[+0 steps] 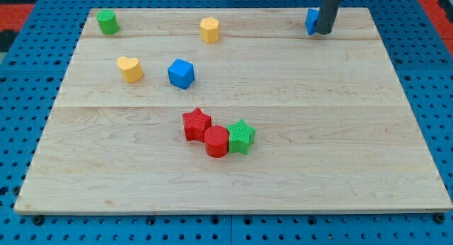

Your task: Place the red star diagonally to the yellow hexagon

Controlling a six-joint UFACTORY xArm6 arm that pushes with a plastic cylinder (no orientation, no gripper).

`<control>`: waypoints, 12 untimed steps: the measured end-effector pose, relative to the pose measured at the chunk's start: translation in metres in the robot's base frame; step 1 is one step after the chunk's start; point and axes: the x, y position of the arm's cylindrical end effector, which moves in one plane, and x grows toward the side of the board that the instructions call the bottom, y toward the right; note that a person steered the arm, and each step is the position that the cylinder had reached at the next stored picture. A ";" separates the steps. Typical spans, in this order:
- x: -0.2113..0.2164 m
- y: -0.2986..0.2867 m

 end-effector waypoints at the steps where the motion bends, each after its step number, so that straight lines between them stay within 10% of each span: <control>1: 0.057 0.000; 7: 0.086 -0.186; 12: 0.082 -0.186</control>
